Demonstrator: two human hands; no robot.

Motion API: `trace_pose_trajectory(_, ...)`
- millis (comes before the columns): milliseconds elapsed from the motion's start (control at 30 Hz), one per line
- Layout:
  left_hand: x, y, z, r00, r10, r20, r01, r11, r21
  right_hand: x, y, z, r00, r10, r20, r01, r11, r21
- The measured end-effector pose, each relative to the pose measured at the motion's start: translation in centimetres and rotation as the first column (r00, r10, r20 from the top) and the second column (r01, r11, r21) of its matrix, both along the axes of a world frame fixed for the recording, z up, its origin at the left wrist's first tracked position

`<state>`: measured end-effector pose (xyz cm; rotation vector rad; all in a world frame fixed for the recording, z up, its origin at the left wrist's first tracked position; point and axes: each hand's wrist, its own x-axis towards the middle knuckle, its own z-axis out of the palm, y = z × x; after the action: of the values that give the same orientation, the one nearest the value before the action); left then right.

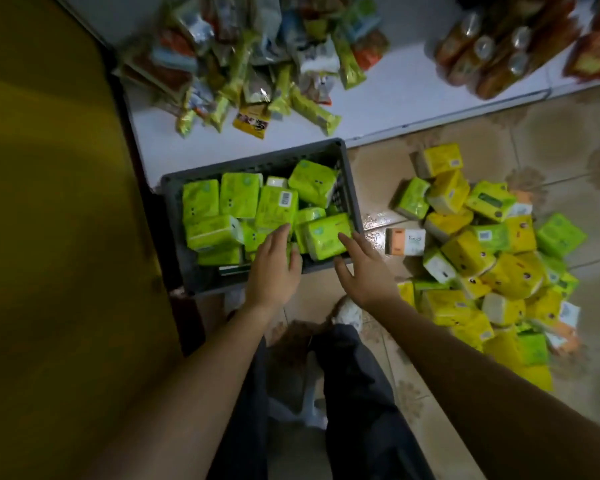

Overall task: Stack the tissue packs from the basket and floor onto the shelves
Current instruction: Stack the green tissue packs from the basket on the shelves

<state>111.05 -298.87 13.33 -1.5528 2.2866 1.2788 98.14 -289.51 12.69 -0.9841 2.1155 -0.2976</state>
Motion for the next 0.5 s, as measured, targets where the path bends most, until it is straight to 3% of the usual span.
trace_pose_trajectory(267,-4.1,0.9,-14.4,0.999,-0.021,0.036,0.013,0.975,0.221,-2.1,-2.1,-14.2,0.983,-0.162,0.084,0.155,0.984,0.085)
trace_pose_trajectory(500,-5.8,1.2,-20.6,0.983,-0.145,0.113,0.098,0.934,0.342,-1.5,-2.6,-19.2,0.971,-0.212,0.110,0.196,0.971,0.136)
